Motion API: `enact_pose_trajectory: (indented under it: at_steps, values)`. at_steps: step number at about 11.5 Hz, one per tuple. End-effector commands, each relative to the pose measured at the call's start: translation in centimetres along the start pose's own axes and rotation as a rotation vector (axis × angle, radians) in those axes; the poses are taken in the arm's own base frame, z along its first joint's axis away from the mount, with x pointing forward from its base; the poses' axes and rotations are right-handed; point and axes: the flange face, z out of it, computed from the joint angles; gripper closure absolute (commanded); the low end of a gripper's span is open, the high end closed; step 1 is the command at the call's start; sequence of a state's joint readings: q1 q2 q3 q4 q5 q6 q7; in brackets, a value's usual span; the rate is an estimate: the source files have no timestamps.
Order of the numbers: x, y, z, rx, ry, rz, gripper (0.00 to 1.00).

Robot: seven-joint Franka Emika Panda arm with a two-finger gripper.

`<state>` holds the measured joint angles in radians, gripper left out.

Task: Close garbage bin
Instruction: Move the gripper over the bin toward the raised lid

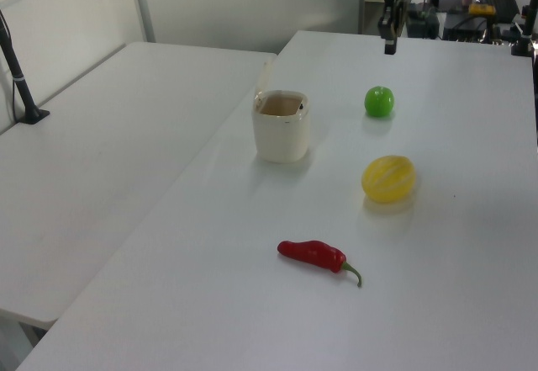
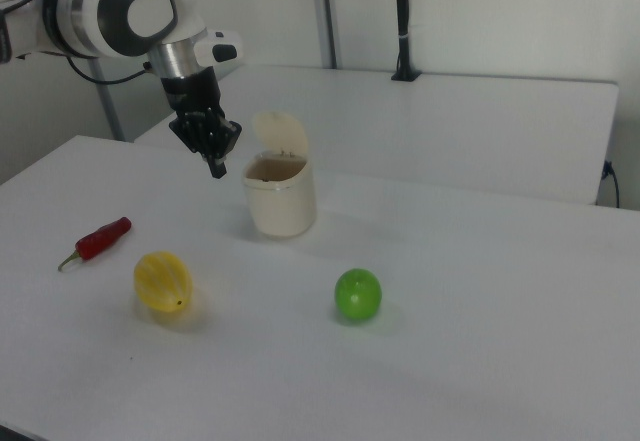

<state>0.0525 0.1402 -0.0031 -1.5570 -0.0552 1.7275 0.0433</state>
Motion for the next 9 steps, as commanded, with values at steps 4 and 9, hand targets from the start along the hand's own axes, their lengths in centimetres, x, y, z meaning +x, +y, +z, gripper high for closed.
enact_pose_trajectory:
  at_steps: [4, 9]
  values:
    - [6.6, -1.2, -0.6, 0.028, 0.413, -0.016, 1.00]
    - [9.9, -2.1, -1.0, 0.051, 0.658, -0.027, 1.00]
